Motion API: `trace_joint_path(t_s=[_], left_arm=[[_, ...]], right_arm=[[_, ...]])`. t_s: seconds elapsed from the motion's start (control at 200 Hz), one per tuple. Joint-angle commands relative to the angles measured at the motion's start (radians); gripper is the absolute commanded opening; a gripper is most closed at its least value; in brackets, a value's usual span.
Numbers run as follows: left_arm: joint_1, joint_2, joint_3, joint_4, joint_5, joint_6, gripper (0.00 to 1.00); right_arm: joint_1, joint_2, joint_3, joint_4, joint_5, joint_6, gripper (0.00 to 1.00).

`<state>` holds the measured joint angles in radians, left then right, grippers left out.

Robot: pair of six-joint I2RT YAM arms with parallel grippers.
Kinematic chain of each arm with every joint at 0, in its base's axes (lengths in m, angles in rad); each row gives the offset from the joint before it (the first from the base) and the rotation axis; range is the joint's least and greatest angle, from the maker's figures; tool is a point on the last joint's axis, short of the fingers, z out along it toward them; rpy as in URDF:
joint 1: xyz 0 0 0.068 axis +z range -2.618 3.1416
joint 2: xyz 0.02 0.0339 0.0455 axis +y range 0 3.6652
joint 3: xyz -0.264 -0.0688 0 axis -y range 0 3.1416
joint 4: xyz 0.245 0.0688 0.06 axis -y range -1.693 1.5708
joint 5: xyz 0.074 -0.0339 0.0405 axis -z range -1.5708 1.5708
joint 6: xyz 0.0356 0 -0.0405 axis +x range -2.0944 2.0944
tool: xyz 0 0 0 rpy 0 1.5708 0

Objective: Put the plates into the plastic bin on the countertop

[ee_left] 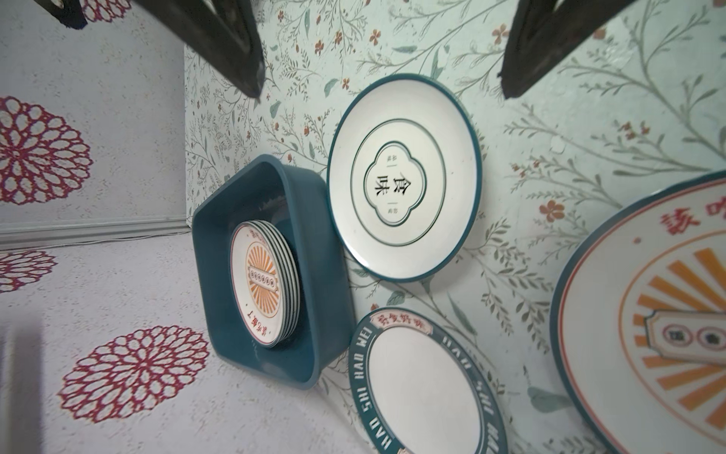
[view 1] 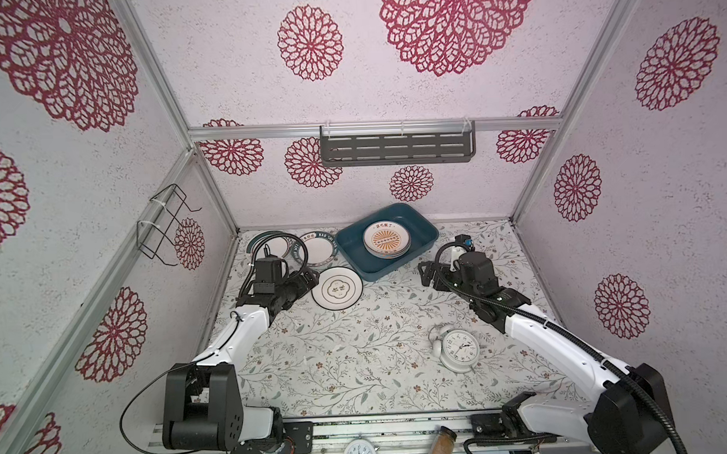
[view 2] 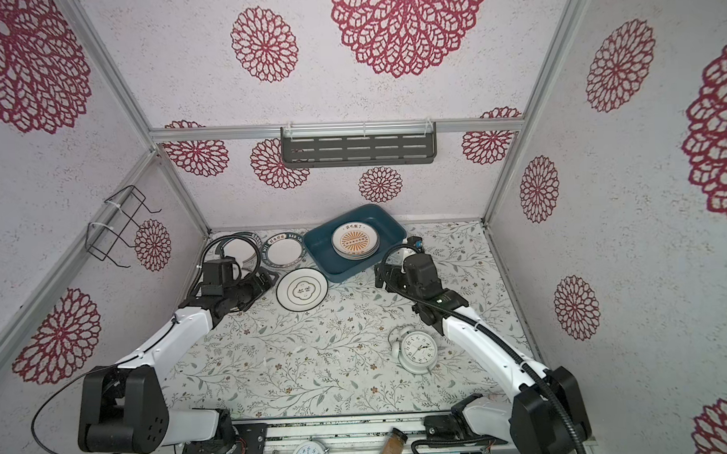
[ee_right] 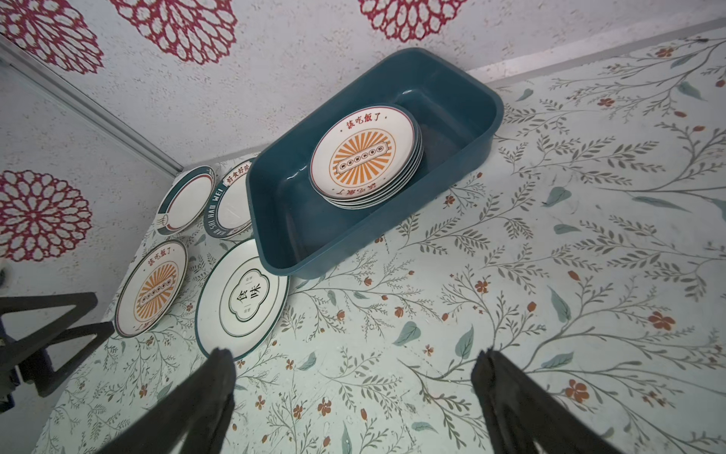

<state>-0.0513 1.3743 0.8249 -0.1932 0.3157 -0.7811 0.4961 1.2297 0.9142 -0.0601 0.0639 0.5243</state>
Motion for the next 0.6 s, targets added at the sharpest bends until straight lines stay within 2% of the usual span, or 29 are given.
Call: trace_joint_path(t_s=[0.0,0.165,0.305,0.595], left_arm=[[0.019,-0.012,-0.068,0.106,0.096,-0.043,0.97],[0.036,0.032,-0.167,0.242,0.133,-0.105,0.98],[0.035,0.103,-0.168,0.281,0.138,-0.114,1.00],[0.036,0.298,-0.152,0.426,0.187,-0.174,0.91]], right_arm=[[0.013,-0.002,0.048,0.039,-0.021,0.012,0.99],[0.021,-0.001,0.054,0.034,-0.016,0.014,0.99],[0.022,-0.004,0.057,0.025,-0.007,0.014,0.99],[0.022,-0.023,0.058,-0.003,0.035,0.005,0.99]])
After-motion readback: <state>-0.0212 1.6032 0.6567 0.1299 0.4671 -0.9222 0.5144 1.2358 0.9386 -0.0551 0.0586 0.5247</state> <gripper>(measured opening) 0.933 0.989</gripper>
